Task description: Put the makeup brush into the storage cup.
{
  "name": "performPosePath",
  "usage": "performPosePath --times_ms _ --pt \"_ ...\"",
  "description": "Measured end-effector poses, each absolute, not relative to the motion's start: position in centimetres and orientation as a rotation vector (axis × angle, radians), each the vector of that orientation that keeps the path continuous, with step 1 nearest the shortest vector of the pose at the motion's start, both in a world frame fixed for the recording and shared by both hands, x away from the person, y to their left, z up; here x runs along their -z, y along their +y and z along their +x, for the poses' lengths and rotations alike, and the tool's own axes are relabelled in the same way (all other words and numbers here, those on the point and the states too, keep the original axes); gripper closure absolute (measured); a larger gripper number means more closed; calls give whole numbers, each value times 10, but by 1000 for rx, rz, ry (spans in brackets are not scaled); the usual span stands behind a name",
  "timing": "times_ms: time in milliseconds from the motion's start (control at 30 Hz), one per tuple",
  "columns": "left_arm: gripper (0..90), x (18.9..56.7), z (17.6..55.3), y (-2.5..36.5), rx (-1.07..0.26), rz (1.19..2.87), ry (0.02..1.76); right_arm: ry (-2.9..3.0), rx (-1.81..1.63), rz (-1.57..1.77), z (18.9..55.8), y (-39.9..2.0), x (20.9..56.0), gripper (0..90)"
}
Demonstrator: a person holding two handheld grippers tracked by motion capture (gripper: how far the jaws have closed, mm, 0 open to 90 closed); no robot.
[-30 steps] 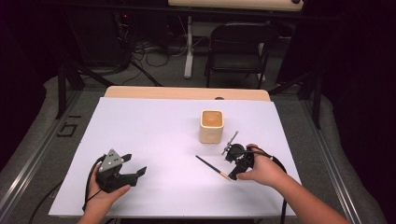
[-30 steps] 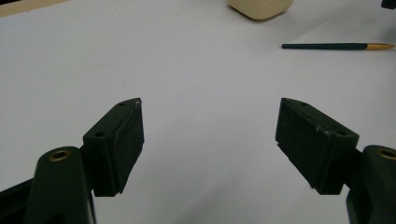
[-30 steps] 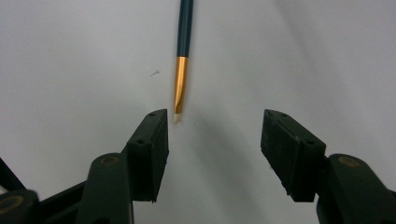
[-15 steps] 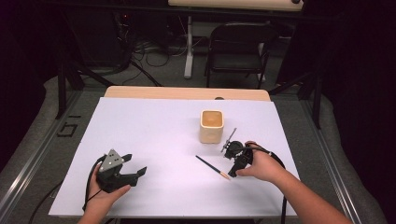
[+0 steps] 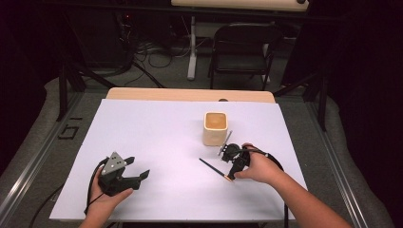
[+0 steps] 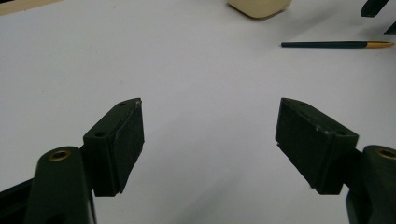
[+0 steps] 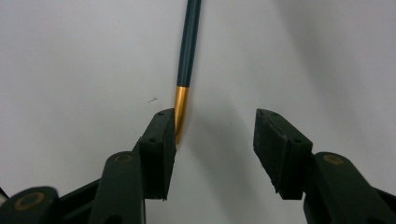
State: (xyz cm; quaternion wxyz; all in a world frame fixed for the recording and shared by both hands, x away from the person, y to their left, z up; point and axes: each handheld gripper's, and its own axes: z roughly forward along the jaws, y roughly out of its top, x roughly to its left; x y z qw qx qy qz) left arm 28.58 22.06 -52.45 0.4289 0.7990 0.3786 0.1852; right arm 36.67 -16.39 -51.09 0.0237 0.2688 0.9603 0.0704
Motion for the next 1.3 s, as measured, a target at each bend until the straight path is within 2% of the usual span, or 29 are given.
performPosePath --times_ms 167,200,233,867,1300 --pt "240 524 286 220 -462 1994 944 2994 -175 789 369 -156 505 511" --pt "240 524 286 221 -462 1995 944 2941 -320 793 367 -155 513 516" --pt "240 524 286 221 -462 1995 943 2971 -189 777 368 -153 506 516" --pt "241 525 286 220 -462 1996 943 2983 -176 740 373 -139 511 544" --pt "241 525 286 221 -461 1997 942 2988 -152 697 375 -129 512 608"
